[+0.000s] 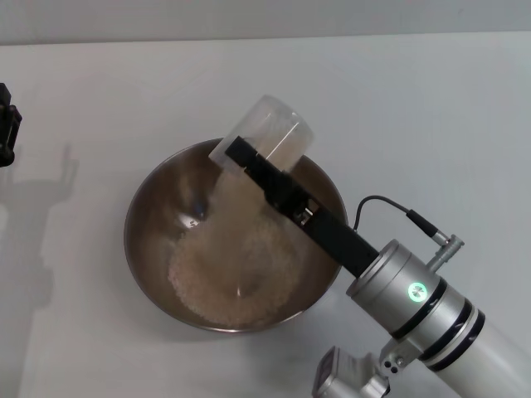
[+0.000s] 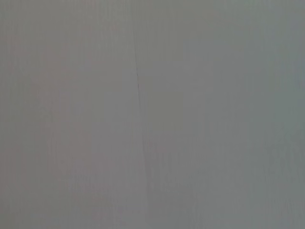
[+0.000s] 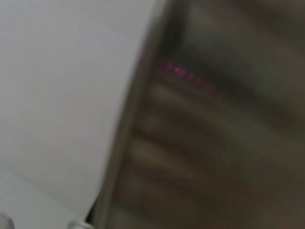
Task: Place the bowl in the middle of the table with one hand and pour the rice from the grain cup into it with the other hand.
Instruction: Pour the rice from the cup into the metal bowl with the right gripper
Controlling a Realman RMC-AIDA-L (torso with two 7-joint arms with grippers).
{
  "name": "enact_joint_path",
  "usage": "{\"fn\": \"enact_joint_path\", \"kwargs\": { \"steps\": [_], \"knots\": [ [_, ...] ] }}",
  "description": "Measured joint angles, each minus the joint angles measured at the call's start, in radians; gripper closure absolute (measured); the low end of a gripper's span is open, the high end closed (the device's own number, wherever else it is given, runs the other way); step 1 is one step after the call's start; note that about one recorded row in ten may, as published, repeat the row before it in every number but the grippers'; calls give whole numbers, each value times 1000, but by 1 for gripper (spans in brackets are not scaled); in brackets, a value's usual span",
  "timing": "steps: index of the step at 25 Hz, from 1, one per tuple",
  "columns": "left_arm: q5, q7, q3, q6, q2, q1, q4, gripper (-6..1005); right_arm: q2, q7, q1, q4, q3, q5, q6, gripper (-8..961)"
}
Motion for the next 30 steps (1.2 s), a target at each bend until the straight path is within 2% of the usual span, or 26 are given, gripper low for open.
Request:
{"fn": "enact_joint_path", "kwargs": {
  "steps": [15,27,30],
  "knots": [
    [0,0,0,-2,0,-2,-1,265,1,-307,1,9,2,-49,80,884],
    [0,0,2,-5,-2,-1,-2,265,1,-362,-3,4,12,-103,123,875],
    [0,0,2,-5,-2,0,-4,264,1,-303,-8,11,32,-102,122,873]
  ]
}}
